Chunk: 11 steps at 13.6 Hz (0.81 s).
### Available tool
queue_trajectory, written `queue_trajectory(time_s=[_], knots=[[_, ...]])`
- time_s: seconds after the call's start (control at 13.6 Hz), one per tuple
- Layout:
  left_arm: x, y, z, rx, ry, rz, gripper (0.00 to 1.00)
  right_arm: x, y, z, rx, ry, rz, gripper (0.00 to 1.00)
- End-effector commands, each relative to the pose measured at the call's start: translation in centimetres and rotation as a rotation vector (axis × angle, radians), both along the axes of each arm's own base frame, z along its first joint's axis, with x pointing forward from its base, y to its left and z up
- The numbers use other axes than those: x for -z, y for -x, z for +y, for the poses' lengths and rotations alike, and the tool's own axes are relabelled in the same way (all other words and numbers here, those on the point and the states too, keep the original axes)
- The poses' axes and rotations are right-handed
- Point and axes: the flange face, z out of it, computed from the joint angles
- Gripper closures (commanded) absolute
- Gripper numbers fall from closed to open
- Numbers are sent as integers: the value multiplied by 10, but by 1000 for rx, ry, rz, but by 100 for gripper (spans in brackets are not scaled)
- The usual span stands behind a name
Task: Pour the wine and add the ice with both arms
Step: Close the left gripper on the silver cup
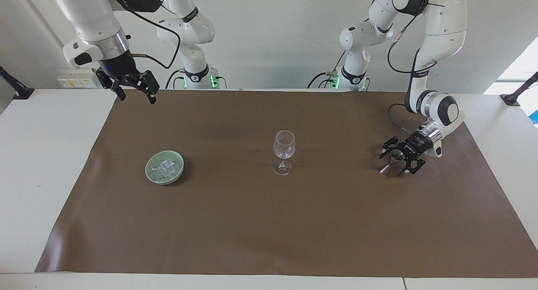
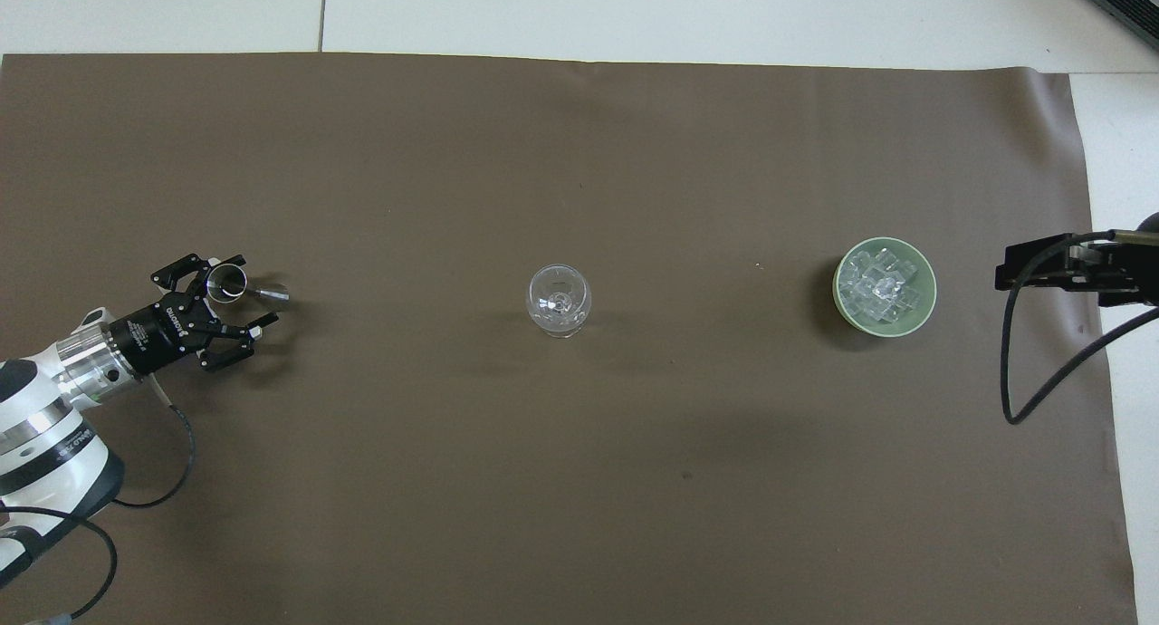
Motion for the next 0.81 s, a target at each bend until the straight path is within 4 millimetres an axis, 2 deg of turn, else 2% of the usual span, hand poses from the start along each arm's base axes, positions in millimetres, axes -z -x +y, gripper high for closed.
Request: queue_trajectory(time_s=[0.0, 0.37, 0.44, 0.66, 0.74], knots=[[-5, 9, -1, -31, 23, -15, 6, -2, 5, -1, -18, 6, -1, 0], [-5, 11, -1, -60, 43, -14, 15, -2, 5, -1, -19, 6, -3, 0], [-5, 11, -1, -61, 45, -15, 23, -2, 5, -1, -19, 6, -1, 0], [-3, 13, -2, -79, 57, -11, 35, -2, 5, -1, -18, 6, -3, 0], [-3, 13, -1, -81, 57, -11, 42, -2, 5, -1, -18, 6, -1, 0]])
